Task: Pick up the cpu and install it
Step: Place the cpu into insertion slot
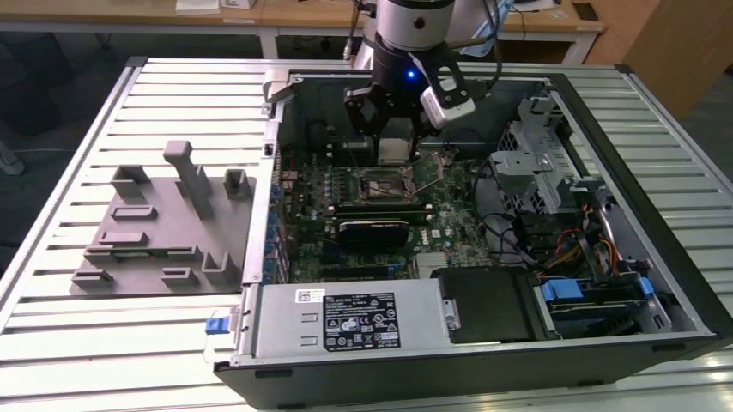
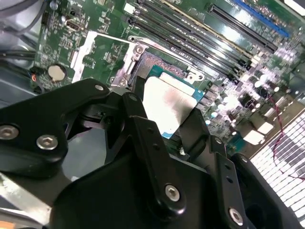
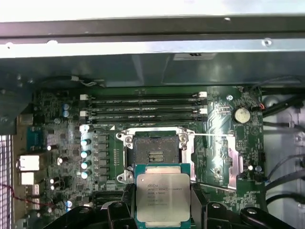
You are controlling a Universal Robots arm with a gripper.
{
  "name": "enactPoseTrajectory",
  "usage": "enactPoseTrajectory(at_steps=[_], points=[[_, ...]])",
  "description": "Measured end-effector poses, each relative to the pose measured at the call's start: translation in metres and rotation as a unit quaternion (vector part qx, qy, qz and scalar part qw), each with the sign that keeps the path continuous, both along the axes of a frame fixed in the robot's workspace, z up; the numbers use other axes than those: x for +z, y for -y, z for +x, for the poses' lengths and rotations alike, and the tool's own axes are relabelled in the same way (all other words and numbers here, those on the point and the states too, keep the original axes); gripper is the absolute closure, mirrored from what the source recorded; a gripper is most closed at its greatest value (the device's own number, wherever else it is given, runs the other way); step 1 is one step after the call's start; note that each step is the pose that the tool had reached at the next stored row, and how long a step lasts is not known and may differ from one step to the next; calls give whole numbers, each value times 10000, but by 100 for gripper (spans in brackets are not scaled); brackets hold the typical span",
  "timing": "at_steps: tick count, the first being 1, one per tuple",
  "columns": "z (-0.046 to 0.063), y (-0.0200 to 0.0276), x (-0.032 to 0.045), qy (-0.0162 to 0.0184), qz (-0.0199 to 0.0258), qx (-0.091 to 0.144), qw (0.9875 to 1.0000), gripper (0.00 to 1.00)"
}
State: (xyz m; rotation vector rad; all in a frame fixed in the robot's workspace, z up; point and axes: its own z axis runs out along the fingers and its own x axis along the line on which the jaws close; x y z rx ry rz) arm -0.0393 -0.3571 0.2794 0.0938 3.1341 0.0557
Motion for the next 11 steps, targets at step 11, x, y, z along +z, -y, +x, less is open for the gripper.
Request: enactPoseTrajectory(at_steps=[11], points=[[0, 0, -3, 0, 0, -784, 9969, 46]])
